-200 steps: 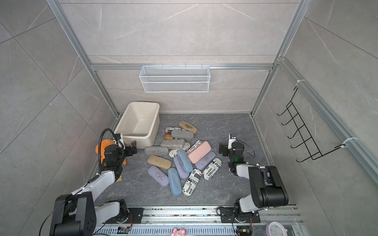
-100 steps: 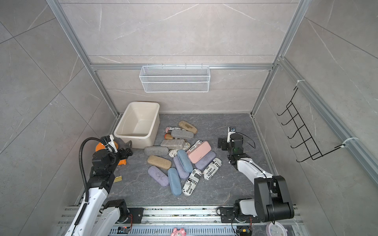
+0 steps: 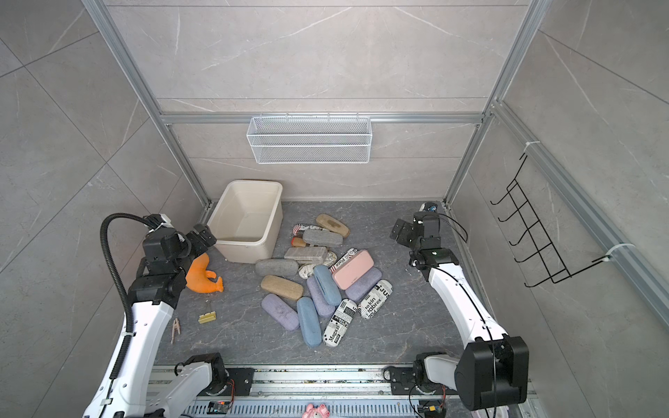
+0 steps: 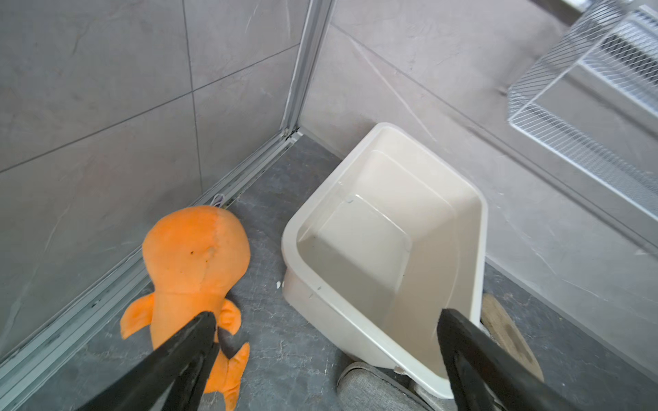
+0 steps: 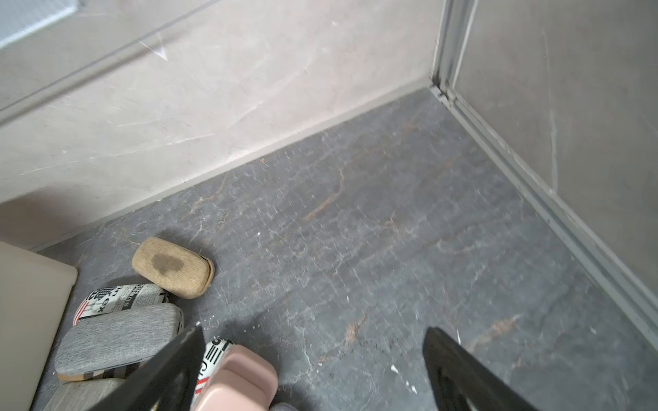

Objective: Put the glasses cases into the storage boxes
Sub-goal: Pick up the storage box from the corner of the board.

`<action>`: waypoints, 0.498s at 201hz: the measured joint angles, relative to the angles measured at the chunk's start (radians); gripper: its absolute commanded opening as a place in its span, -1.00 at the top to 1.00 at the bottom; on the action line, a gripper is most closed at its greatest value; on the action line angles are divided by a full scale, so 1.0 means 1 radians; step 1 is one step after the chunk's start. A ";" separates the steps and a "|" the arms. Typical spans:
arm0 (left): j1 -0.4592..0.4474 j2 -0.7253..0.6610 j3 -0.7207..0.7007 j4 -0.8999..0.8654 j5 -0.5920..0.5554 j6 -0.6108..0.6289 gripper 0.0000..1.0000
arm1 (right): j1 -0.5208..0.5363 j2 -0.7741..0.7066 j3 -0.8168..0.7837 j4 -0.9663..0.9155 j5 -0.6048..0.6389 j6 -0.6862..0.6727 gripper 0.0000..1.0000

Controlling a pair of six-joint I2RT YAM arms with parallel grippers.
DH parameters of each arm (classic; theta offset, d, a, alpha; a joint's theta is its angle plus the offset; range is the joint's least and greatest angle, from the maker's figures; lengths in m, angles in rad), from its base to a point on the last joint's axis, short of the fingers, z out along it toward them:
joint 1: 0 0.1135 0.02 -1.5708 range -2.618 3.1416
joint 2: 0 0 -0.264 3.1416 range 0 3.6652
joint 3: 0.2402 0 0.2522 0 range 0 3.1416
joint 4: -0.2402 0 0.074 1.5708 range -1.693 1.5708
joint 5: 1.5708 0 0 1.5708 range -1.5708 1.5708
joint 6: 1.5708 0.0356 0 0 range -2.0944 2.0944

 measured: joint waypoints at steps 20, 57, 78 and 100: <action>0.000 0.051 0.030 -0.041 -0.019 0.000 -0.94 | -0.002 0.000 0.002 -0.045 -0.036 0.006 -0.61; 0.000 0.230 0.188 -0.115 -0.049 0.015 -0.81 | 0.008 0.001 0.012 -0.076 -0.140 0.006 -0.38; 0.003 0.322 0.256 -0.143 -0.072 0.039 -0.81 | 0.040 0.008 0.024 -0.100 -0.172 0.002 -0.19; 0.018 0.433 0.349 -0.202 -0.072 0.069 -0.74 | 0.090 0.009 0.031 -0.126 -0.184 -0.001 -0.15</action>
